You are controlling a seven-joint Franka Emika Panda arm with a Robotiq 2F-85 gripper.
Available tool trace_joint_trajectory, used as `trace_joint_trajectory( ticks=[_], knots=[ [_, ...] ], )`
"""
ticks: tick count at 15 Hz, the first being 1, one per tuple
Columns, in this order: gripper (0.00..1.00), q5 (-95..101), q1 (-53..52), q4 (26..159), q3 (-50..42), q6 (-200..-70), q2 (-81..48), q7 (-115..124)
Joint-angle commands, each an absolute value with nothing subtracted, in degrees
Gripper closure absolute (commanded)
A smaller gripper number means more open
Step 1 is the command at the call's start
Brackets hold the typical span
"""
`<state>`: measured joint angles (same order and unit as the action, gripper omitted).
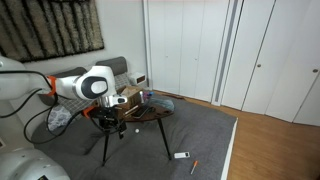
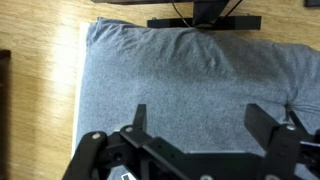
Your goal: Remove the brown paper from the box and put it on the table.
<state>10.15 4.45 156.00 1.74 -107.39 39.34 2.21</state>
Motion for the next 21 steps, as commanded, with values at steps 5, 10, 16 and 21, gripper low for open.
trace_joint_trajectory(
  ticks=[5,10,16,21],
  knots=[
    [0.0,11.17,4.04,154.26,1.83,-107.02,38.0,3.24],
    [0.0,10.7,0.91,143.43,5.13,-106.95,31.2,3.26],
    [0.0,9.46,-2.96,126.88,9.11,-111.34,17.57,7.13],
    [0.0,7.37,-4.35,114.42,9.61,-115.47,5.92,11.59]
  ],
)
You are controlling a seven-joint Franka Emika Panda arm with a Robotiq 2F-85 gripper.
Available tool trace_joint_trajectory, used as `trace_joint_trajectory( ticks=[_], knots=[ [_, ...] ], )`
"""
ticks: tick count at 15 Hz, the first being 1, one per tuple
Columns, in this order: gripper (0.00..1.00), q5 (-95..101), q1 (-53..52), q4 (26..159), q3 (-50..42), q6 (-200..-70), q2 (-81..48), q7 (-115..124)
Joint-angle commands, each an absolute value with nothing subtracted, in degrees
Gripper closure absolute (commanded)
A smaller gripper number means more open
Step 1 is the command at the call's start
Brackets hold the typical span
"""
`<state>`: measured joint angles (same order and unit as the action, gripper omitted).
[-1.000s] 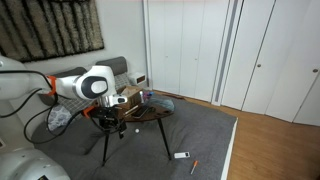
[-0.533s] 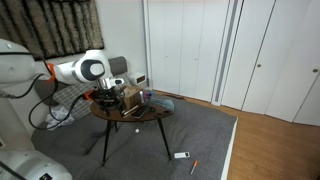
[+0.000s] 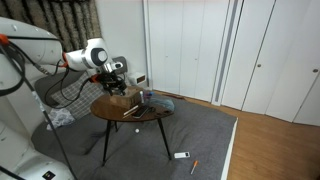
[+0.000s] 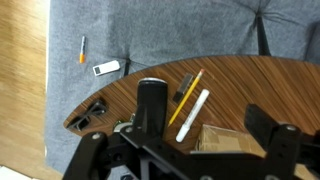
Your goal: Remove the brown paper from the box and put it on the table.
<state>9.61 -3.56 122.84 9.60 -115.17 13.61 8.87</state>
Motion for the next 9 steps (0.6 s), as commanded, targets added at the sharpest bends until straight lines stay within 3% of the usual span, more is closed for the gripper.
trace_joint_trajectory(
  ticks=[1,7,9],
  knots=[
    [0.0,6.32,-4.7,112.13,9.58,-115.7,3.61,12.58],
    [0.0,6.07,-7.66,102.24,9.65,-120.89,-7.5,21.48],
    [0.0,6.32,-7.75,105.7,8.74,-120.13,-4.88,19.05]
  ],
)
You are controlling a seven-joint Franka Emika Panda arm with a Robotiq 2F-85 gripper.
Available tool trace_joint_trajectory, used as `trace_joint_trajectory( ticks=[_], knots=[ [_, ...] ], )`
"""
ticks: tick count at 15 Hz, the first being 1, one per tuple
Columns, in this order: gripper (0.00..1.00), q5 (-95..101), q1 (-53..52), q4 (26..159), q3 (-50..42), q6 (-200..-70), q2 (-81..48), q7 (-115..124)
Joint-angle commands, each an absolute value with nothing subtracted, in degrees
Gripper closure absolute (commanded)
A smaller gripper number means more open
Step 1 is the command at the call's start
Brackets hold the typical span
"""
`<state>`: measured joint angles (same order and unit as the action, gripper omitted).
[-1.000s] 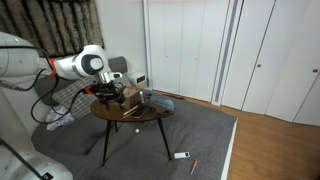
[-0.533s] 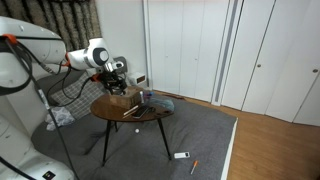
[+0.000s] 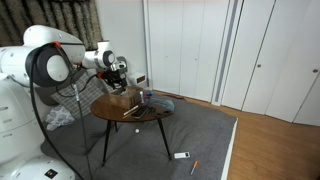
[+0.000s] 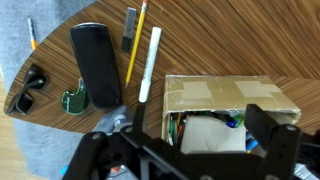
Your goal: Remove the brown paper from the box and put it on the table.
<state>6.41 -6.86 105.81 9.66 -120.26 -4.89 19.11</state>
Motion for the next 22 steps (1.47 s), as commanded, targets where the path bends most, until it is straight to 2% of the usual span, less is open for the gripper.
trace_joint_trajectory(
  ticks=[1,9,22],
  knots=[
    [0.0,6.32,-7.85,105.71,8.71,-120.13,-5.22,19.04],
    [0.0,4.91,-8.05,104.01,8.8,-122.0,-7.09,19.45],
    [0.0,11.32,-15.29,96.32,5.6,-140.15,-21.92,27.2]
  ],
)
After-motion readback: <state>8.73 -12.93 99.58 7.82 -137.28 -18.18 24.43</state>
